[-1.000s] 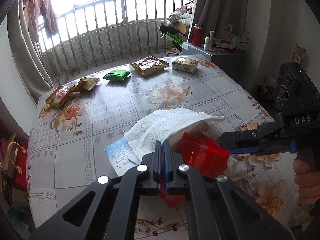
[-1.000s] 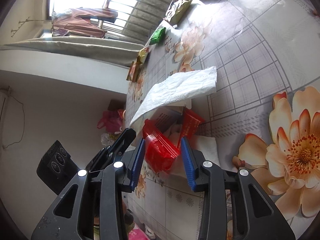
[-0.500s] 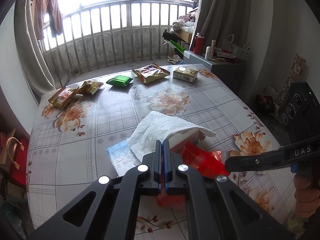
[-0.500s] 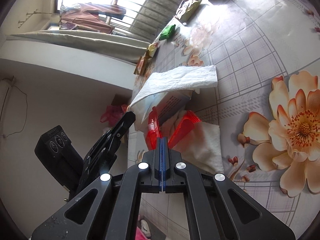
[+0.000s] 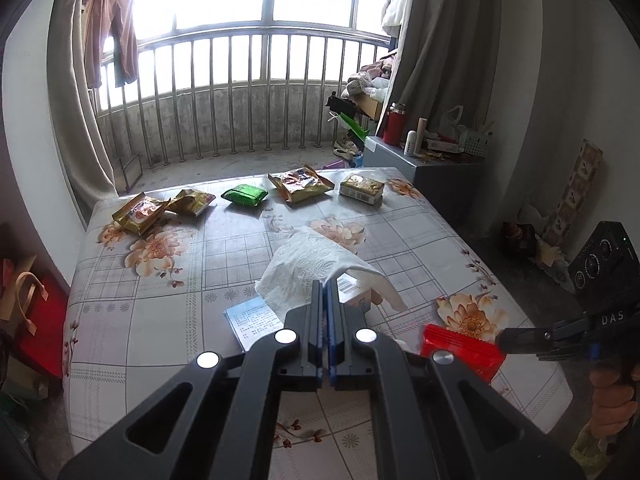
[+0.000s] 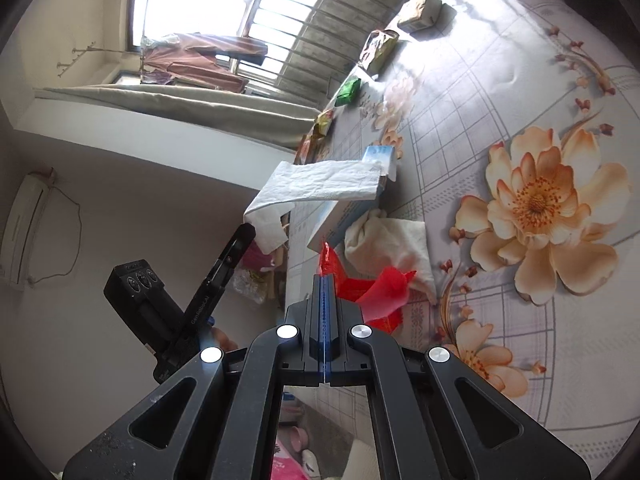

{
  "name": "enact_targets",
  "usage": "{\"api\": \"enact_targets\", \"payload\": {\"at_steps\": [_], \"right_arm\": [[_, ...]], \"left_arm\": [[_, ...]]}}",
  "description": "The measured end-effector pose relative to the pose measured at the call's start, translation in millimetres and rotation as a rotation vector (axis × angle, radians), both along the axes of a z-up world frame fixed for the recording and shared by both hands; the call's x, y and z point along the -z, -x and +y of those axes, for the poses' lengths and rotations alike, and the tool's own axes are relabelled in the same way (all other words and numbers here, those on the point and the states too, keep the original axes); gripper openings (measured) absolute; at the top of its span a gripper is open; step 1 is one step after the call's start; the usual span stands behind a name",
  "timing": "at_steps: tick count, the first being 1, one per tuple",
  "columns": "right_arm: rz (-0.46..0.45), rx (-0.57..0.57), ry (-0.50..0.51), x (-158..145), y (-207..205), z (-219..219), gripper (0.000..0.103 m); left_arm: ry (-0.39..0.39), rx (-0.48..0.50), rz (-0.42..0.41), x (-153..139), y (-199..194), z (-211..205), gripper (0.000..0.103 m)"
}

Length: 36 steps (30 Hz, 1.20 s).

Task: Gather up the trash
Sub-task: 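Lift the red bag and paper towel and carry both over the blue wastebasket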

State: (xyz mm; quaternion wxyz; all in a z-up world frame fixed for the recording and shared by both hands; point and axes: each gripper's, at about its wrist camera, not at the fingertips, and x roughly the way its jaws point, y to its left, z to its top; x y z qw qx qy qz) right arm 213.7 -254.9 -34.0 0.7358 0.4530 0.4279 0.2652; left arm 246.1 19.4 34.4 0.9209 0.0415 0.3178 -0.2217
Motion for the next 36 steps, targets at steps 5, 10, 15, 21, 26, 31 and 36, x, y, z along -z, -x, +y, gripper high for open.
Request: {"api": "enact_targets", "payload": {"at_steps": [5,10,15,21,26,31,36], "right_arm": [[0.017,0.05,-0.042,10,20,-18,0.0],[0.041,0.126,-0.056,19,35,-34,0.0],[0.087,0.239,-0.008,31,53,-56,0.0],[0.142,0.303,-0.017,49,65,-71,0.003],[0.171,0.331,-0.035,57,69,-77,0.028],[0.178,0.336,-0.014,59,68,-77,0.043],[0.178,0.312,0.005,61,75,-77,0.044]], "left_arm": [[0.027,0.02,0.006,-7,17,-1,0.001],[0.046,0.036,0.019,-8,33,-3,0.001],[0.058,0.067,0.056,1,49,-8,0.001],[0.03,0.141,0.138,32,67,-33,0.001],[-0.02,0.211,0.211,67,75,-67,0.001],[-0.052,0.26,0.262,92,80,-93,0.001],[-0.071,0.3,0.279,104,84,-112,0.001]]}}
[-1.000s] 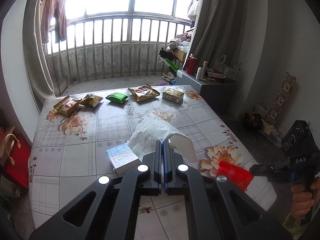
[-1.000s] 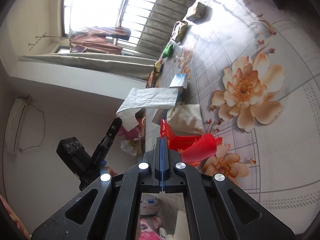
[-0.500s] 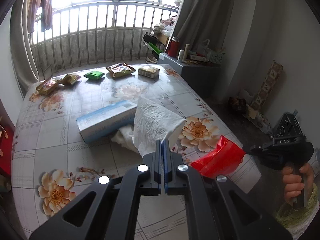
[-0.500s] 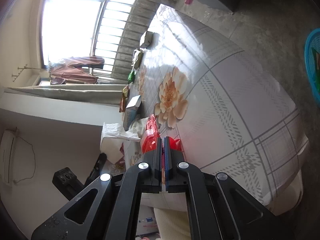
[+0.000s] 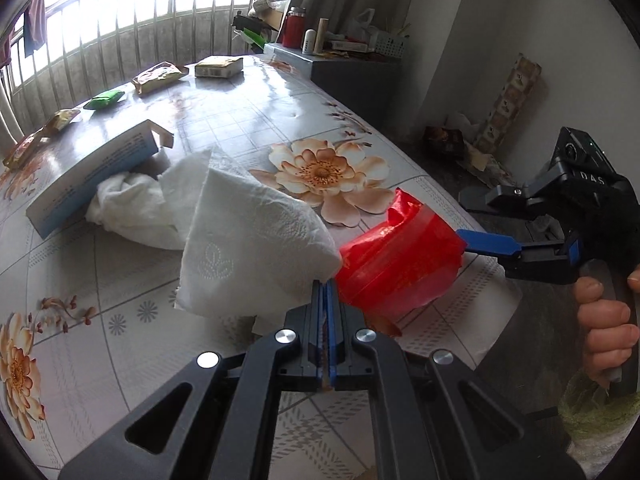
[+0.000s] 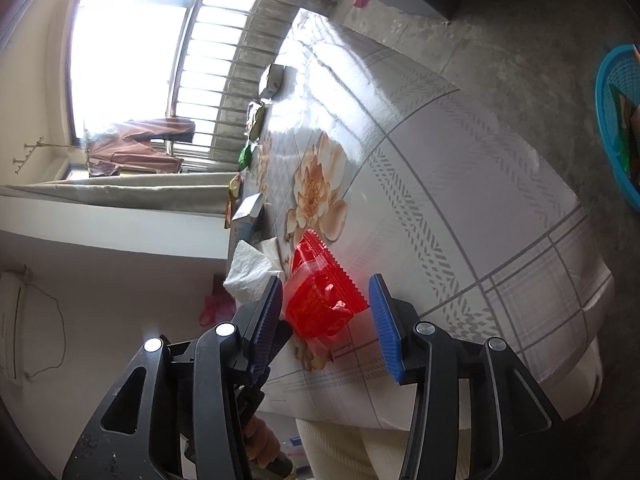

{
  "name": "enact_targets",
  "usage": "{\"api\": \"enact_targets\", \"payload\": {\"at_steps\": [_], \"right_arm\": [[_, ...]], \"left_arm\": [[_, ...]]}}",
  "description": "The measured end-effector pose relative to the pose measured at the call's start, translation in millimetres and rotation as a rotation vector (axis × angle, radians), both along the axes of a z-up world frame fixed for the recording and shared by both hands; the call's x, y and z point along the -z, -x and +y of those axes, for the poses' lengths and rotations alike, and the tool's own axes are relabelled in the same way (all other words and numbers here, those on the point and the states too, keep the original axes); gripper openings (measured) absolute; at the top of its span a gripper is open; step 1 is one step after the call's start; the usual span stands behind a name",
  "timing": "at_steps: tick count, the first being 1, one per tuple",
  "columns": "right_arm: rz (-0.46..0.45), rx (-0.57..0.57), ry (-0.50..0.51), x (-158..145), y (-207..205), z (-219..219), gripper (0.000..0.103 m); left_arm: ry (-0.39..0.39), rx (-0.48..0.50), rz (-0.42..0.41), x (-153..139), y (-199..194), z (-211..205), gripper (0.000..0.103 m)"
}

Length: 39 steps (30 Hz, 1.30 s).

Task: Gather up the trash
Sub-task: 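Lift the red bag and paper towel and carry both over the blue wastebasket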

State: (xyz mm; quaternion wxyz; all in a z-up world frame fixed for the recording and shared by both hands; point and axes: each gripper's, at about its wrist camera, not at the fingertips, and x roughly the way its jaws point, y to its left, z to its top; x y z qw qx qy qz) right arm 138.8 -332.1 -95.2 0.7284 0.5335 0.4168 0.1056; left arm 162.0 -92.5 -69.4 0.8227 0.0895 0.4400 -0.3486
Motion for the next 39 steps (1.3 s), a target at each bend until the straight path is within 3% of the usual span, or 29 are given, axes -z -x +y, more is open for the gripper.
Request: {"api": "enact_targets", "payload": {"at_steps": [8,10,19,27,33,39], "right_arm": [[0.008,-0.039,0.004,3,-9,11,0.04],[0.016,-0.034,-0.002,6,-10,11,0.029],[-0.006,-0.009,-0.041,10,-2,3,0.005],[-0.096,0.023,-0.064,-6,13,-12,0.001],[-0.163,0.098,-0.037,-27,40,-42,0.0],[-0.203,0.239,0.021,-44,90,-88,0.0]], "left_arm": [[-0.014,0.025,0.01,8,-3,-18,0.001],[-0.015,0.025,0.01,8,-4,-20,0.001],[0.0,0.012,0.004,1,-3,-15,0.001],[0.059,0.005,-0.067,-40,3,-11,0.001],[0.141,0.067,-0.096,-78,12,-31,0.001],[0.242,0.173,-0.031,-103,19,-71,0.001]]}}
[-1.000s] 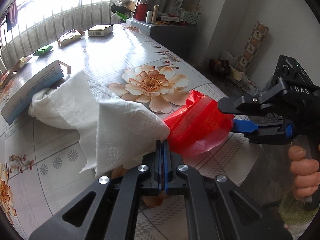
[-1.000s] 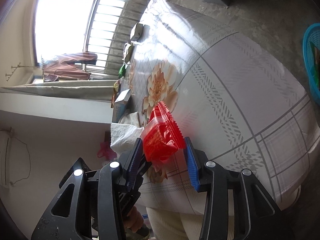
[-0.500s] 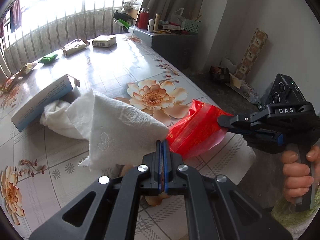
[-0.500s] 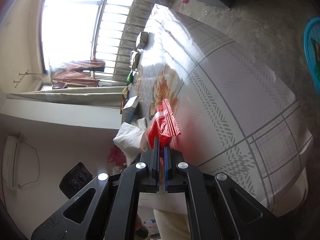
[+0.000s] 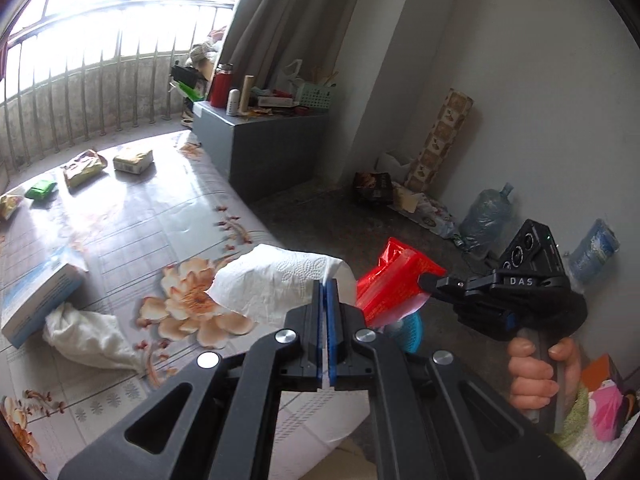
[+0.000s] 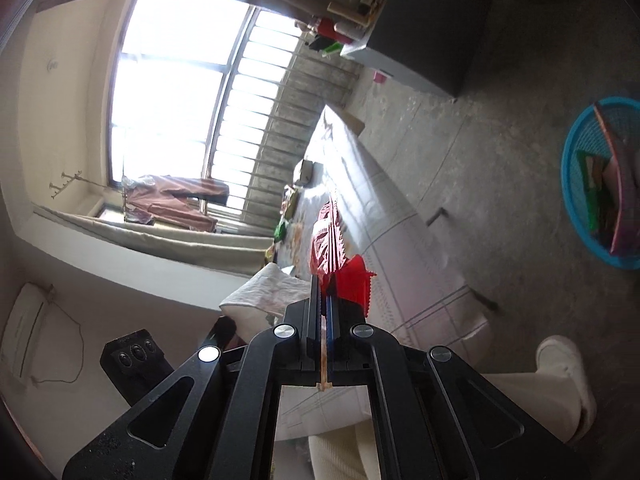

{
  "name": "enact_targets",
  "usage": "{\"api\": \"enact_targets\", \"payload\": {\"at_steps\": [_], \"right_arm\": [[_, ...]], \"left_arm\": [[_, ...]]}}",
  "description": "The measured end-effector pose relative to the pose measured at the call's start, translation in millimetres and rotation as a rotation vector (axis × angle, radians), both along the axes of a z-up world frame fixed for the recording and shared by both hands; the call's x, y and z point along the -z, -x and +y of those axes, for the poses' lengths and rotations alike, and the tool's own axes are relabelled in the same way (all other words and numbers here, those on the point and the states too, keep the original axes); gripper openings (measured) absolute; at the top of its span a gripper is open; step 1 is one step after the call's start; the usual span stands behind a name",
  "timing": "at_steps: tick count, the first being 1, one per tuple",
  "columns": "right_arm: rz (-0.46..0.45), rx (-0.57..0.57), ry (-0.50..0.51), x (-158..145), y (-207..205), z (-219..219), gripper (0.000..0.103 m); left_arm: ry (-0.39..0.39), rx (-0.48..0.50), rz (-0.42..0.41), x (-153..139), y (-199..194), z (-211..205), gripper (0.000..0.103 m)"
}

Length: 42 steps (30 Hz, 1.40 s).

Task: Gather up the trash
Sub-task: 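Lift the red bag and paper towel and carry both over the blue wastebasket, then open both tools to drop the red bag and paper towel into the wastebasket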

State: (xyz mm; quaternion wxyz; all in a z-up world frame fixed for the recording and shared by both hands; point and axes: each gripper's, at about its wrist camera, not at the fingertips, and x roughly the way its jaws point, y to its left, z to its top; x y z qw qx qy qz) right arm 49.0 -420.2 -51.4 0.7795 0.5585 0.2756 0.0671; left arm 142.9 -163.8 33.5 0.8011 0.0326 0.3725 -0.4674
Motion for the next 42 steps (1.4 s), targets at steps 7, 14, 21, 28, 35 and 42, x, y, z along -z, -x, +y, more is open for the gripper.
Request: {"api": "enact_targets", "payload": {"at_steps": [7,14,21,28,35,42], "right_arm": [[0.031,0.187,0.021,9,68,-52,0.0],[0.095,0.311,-0.055,49,110,-86,0.0],[0.13,0.378,-0.096,69,120,-104,0.0],[0.158,0.436,-0.132,90,137,-128,0.0],[0.186,0.476,-0.157,105,150,-142,0.0],[0.239,0.483,-0.158,124,147,-147,0.001]], "left_arm": [[0.041,0.155,0.148,-1,2,-69,0.001],[-0.07,0.207,0.386,52,-7,-161,0.001],[-0.35,0.213,0.382,121,-5,-258,0.001],[-0.59,0.181,0.428,204,-11,-329,0.002],[-0.638,0.113,0.51,255,-13,-348,0.042],[-0.55,0.112,0.509,233,-14,-350,0.061]]}}
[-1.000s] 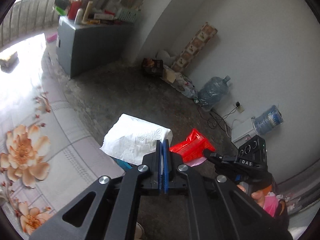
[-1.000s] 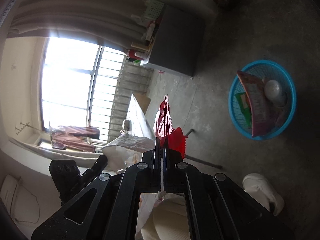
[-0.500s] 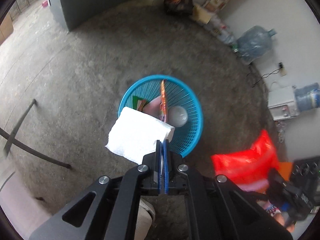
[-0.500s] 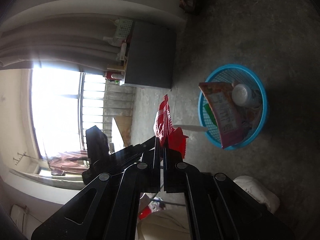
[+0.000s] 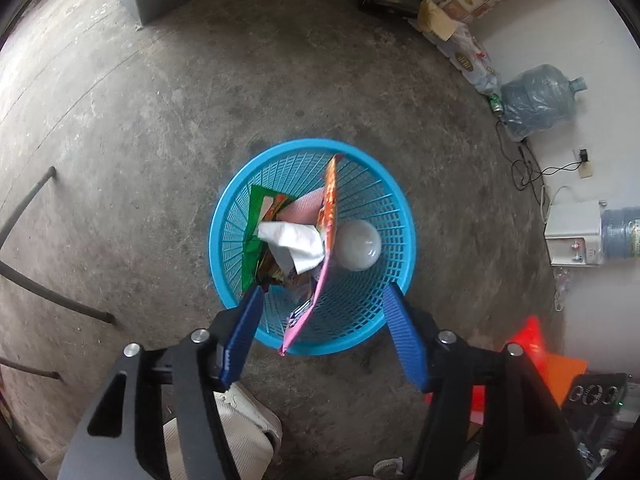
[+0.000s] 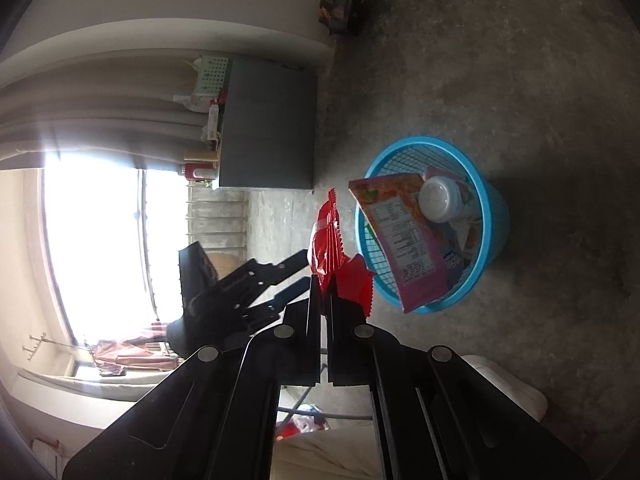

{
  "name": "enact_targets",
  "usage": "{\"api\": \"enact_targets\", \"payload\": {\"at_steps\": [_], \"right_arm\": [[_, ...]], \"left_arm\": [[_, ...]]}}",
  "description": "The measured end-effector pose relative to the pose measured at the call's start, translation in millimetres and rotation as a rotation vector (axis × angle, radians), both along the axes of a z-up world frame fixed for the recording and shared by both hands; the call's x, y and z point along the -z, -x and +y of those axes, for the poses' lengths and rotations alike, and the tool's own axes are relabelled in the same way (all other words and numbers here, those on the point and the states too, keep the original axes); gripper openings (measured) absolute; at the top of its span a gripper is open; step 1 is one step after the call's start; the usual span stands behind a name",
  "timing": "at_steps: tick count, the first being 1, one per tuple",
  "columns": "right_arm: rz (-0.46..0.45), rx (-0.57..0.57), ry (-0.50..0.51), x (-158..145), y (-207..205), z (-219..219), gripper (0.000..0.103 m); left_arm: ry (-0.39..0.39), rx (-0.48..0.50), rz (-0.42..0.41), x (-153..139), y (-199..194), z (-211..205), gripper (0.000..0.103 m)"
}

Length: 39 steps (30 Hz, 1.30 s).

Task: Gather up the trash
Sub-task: 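Open both tools to drop the red bag and paper towel into the wastebasket, then move both empty tools back toward the table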

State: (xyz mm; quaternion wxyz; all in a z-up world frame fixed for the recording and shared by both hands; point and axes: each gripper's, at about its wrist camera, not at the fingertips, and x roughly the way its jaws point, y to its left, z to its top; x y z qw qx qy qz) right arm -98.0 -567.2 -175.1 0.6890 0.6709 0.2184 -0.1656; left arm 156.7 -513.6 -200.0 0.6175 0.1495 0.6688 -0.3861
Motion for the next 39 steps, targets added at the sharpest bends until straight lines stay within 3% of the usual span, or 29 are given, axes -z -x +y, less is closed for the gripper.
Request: {"api": "enact_targets", "payload": {"at_steps": [8,10,12,16,23,30,39], "right_arm": [[0.168,-0.043,-0.028,49,-37,1,0.007],[0.239,-0.06,-0.032,66,-49,2,0.027],[0.289,-0.08,-0.044,81,-57,4,0.041],[0.334,-0.093,-0.084,93,-57,15,0.046],[0.328,-0.105,-0.001,60,-37,36,0.052],[0.326,-0.113,0.185,5,-27,55,0.066],[0.244,-0.231,0.379,-61,-35,89,0.068]], "left_arm": [[0.145,0.002,-0.031,-72,2,25,0.069],[0.17,0.005,-0.062,-92,5,39,0.074],[0.197,0.001,-0.085,-109,8,54,0.075],[0.246,-0.016,-0.135,-134,14,84,0.08],[0.316,-0.036,-0.251,-163,25,140,0.084],[0.379,-0.084,-0.305,-188,28,203,0.086],[0.449,-0.16,-0.384,-219,35,283,0.089]]}}
